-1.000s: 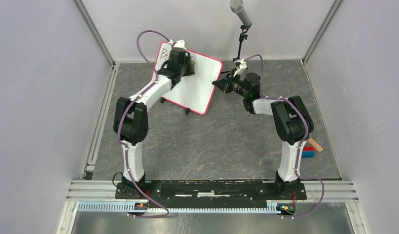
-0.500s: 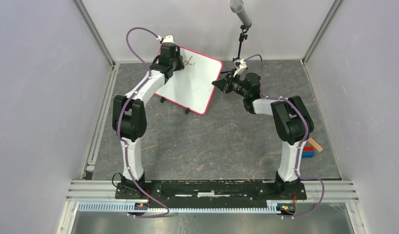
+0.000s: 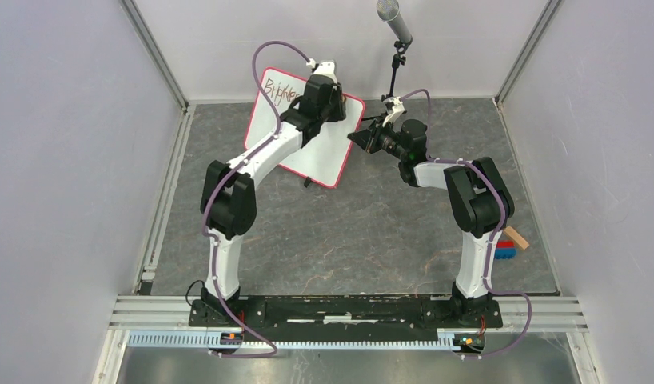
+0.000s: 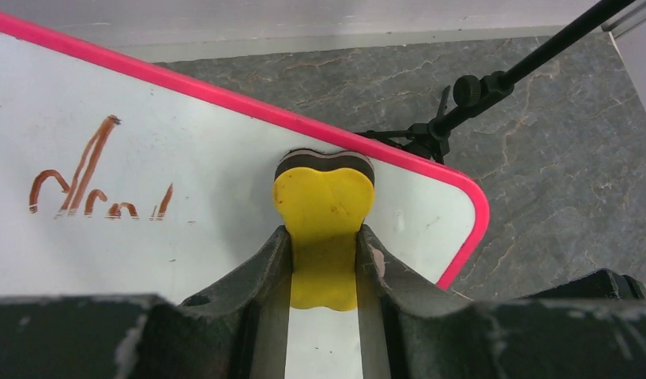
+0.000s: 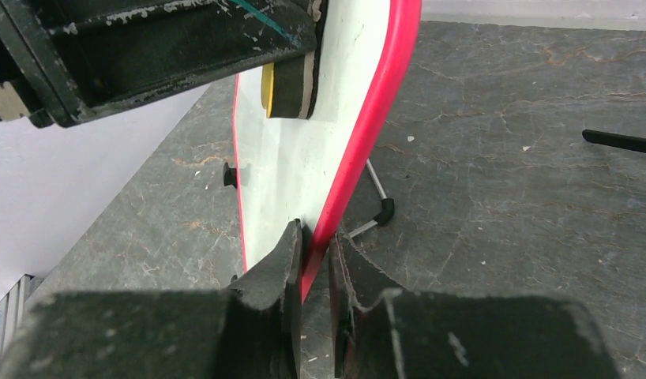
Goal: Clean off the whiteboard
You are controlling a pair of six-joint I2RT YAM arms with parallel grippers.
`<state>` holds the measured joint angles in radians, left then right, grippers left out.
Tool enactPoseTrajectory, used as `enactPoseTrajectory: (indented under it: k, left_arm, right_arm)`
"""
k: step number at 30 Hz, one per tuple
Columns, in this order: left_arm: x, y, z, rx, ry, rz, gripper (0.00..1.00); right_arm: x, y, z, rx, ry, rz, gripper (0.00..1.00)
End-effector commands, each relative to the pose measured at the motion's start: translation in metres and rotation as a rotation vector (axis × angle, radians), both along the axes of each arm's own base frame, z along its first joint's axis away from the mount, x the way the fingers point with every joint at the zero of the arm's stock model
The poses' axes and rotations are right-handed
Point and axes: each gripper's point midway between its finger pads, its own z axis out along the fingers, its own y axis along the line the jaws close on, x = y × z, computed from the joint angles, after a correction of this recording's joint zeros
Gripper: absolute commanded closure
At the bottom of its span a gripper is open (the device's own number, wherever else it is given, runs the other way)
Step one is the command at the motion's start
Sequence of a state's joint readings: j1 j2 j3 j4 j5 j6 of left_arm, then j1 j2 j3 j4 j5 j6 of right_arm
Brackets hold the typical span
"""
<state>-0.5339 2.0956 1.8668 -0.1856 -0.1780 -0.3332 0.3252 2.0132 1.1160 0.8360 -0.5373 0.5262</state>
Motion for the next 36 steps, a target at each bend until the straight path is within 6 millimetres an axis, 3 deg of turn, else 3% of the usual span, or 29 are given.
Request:
enactPoseTrajectory:
  k: [1, 5, 13, 15, 18, 23, 28, 36]
  left_arm:
    - [0.019, 0.030, 0.002, 0.007, -0.023, 0.042, 0.68]
    - [0.034, 0.063, -0.002, 0.001, -0.021, 0.097, 0.68]
    - [0.067, 0.127, -0.030, -0.031, 0.042, 0.203, 0.67]
    - [0.064, 0.130, -0.032, -0.025, 0.053, 0.199, 0.63]
    - [0.055, 0.127, -0.030, -0.030, 0.048, 0.171, 0.45]
    - [0.039, 0.131, -0.006, -0.095, 0.003, 0.171, 0.23]
    - [0.031, 0.133, 0.020, -0.194, -0.062, 0.171, 0.18]
    - [0.045, 0.133, 0.041, -0.197, -0.148, 0.140, 0.18]
  right_arm:
    - [-0.008, 0.010, 0.026, -0.013, -0.120, 0.057, 1.00]
    - [-0.008, 0.010, 0.026, -0.013, -0.119, 0.058, 1.00]
    - [-0.007, 0.010, 0.025, -0.013, -0.118, 0.059, 1.00]
    - [-0.007, 0.011, 0.026, -0.013, -0.120, 0.061, 1.00]
    - [-0.007, 0.012, 0.026, -0.010, -0.118, 0.064, 1.00]
    - [-0.008, 0.011, 0.026, -0.011, -0.119, 0.065, 1.00]
    - [-0.008, 0.011, 0.025, -0.011, -0.116, 0.063, 1.00]
    - [-0.009, 0.011, 0.026, -0.012, -0.118, 0.064, 1.00]
